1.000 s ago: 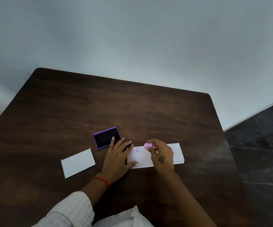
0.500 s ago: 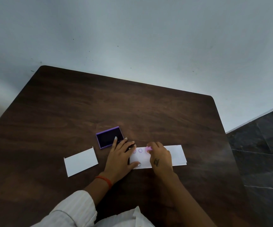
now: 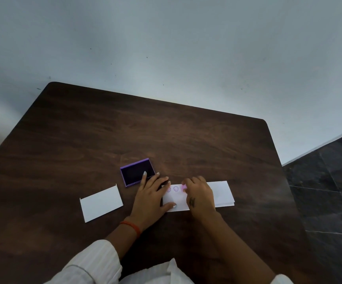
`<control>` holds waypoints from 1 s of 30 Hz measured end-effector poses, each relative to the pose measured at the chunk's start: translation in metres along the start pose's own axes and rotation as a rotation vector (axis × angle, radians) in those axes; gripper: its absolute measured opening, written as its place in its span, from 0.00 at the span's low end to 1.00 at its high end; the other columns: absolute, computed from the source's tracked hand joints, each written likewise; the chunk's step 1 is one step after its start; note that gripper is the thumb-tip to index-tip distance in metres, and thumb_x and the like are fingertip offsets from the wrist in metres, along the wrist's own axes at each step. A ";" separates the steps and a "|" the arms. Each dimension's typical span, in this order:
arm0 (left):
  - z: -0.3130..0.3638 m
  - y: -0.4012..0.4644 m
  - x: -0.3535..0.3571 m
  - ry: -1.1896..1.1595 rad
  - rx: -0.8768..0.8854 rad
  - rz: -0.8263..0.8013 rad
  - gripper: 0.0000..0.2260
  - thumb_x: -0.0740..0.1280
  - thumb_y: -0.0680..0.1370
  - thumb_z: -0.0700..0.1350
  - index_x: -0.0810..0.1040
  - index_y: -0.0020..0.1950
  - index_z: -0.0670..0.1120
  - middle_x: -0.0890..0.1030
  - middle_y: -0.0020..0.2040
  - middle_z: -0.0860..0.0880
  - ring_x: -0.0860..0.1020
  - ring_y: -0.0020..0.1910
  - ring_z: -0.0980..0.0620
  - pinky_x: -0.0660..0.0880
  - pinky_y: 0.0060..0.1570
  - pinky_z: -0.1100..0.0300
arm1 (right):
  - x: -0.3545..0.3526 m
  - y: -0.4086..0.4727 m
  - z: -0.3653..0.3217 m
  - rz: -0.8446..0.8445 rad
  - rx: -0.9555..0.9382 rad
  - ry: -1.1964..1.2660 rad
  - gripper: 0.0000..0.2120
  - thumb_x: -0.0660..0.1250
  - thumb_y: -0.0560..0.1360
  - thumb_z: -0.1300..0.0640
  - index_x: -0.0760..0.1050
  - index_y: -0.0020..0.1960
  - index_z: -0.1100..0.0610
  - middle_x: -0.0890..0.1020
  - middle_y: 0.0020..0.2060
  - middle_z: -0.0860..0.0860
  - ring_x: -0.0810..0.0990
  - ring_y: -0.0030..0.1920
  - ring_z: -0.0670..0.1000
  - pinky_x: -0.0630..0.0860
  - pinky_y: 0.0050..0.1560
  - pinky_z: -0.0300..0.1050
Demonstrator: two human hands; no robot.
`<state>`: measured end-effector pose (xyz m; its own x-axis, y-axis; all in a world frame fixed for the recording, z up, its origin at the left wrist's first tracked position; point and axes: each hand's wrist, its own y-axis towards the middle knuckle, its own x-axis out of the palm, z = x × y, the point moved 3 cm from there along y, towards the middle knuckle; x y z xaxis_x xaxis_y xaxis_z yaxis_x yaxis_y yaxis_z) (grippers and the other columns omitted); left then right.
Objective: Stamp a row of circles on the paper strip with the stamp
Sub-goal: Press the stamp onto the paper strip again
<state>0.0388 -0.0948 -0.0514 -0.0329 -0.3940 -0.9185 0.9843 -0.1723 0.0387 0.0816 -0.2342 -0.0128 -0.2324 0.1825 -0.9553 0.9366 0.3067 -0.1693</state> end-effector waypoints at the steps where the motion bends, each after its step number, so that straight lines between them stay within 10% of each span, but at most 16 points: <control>1: 0.000 0.000 0.000 -0.002 0.001 0.005 0.30 0.63 0.72 0.62 0.66 0.70 0.50 0.66 0.73 0.51 0.56 0.75 0.50 0.34 0.71 0.50 | 0.000 0.000 0.000 -0.001 -0.008 -0.002 0.14 0.66 0.72 0.63 0.73 0.57 0.56 0.79 0.57 0.53 0.72 0.57 0.52 0.73 0.54 0.43; 30: -0.001 -0.002 0.002 -0.058 -0.030 -0.014 0.30 0.61 0.73 0.62 0.63 0.71 0.51 0.64 0.74 0.51 0.53 0.76 0.51 0.37 0.74 0.47 | 0.013 0.000 0.006 0.032 -0.107 0.008 0.17 0.70 0.69 0.62 0.75 0.57 0.61 0.81 0.54 0.58 0.78 0.53 0.56 0.76 0.53 0.46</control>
<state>0.0372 -0.0940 -0.0533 -0.0554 -0.4436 -0.8945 0.9885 -0.1508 0.0135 0.0798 -0.2370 -0.0267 -0.2055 0.2016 -0.9577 0.9103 0.3986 -0.1114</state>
